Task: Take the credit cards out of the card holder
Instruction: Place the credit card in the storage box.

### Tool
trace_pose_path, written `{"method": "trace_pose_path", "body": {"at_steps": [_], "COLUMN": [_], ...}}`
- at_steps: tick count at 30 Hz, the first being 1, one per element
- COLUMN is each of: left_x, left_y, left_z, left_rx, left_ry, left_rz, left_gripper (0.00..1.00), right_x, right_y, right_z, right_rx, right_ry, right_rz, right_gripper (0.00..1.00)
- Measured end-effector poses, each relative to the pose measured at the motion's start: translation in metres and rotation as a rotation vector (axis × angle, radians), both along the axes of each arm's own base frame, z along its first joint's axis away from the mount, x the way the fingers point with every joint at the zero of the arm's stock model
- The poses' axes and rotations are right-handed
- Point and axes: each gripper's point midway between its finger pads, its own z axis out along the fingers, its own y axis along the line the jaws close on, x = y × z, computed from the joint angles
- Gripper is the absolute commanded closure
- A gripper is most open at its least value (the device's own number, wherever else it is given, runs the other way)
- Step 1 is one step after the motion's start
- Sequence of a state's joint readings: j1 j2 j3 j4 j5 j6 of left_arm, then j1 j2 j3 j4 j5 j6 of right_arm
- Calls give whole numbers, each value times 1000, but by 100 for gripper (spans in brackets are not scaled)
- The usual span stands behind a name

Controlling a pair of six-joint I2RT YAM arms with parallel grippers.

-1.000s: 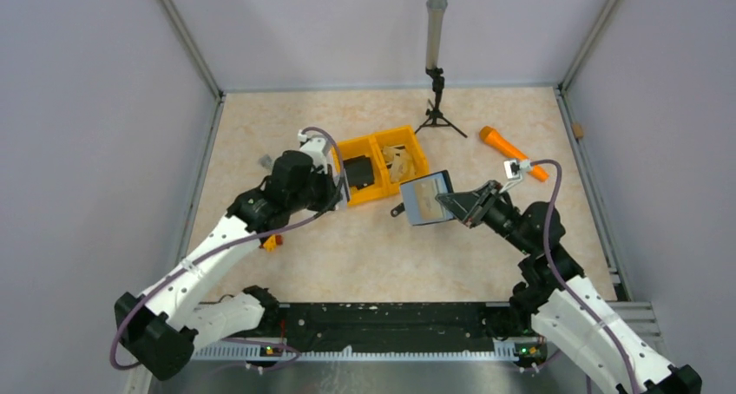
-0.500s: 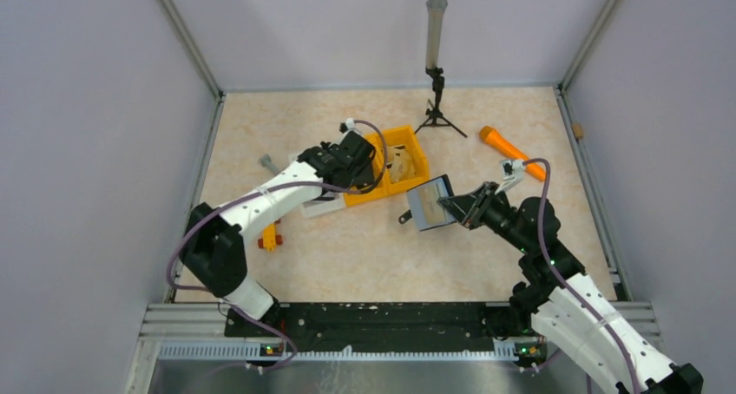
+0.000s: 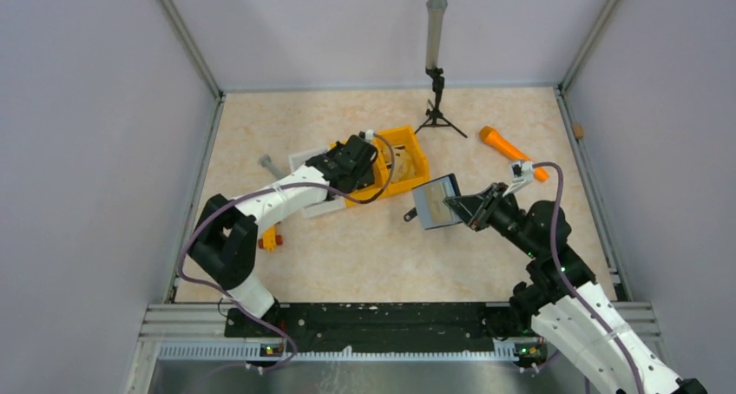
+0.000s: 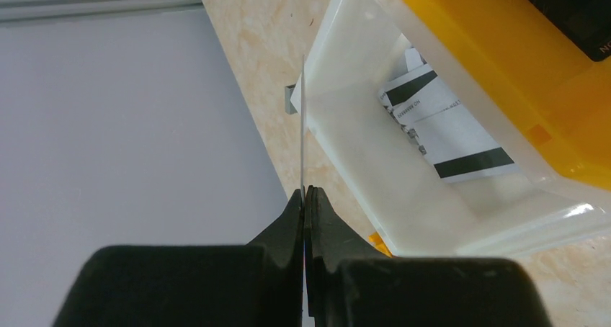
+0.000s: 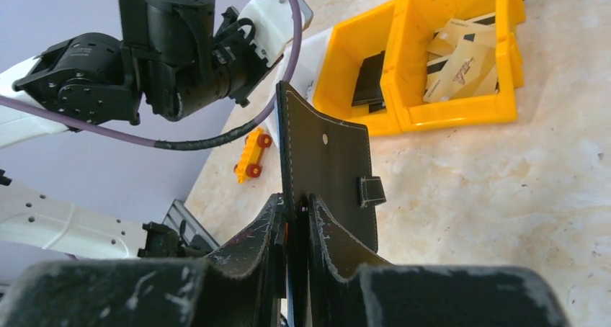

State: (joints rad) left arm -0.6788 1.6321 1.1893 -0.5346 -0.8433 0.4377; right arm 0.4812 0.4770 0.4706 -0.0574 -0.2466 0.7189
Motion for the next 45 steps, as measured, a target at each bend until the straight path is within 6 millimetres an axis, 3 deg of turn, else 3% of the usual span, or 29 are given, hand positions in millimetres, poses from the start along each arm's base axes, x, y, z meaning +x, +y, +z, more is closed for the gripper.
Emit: {"method": "trace_pose_path", "body": {"at_steps": [13, 18, 23, 32, 34, 35, 36, 37, 38, 41, 45], "left_x": [11, 13, 11, -6, -16, -22, -28, -36, -39, -63, -100], "left_y": [9, 5, -3, -12, -17, -20, -22, -25, -26, -38, -52], "left_z": [-48, -56, -61, -21, -11, -6, -1, 5, 8, 36, 56], "left_rx": [53, 31, -41, -230, -280, -313, -344, -400, -422, -682, -1037], "left_ry": [117, 121, 134, 60, 41, 34, 27, 18, 15, -28, -91], "left_rz": [3, -2, -10, 24, 33, 40, 49, 61, 63, 39, -66], "left_gripper": [96, 68, 55, 35, 26, 19, 5, 2, 1, 1, 1], "right_x": [-5, -5, -5, -7, -7, -7, -7, -7, -8, -8, -8], "right_y": [-26, -26, -26, -20, -16, -14, -12, -9, -7, 1, 11], "right_z": [15, 12, 12, 11, 7, 5, 1, -2, -6, -13, -17], "right_rx": [-43, -48, -42, 1, 18, 29, 39, 51, 62, 114, 202], "right_ry": [-53, -41, -36, -1, 15, 25, 36, 49, 61, 91, 132], "right_rz": [-108, -111, -111, -87, -73, -66, -57, -47, -39, -8, 35], "right_gripper": [100, 100, 100, 100, 100, 100, 100, 100, 100, 100, 100]}}
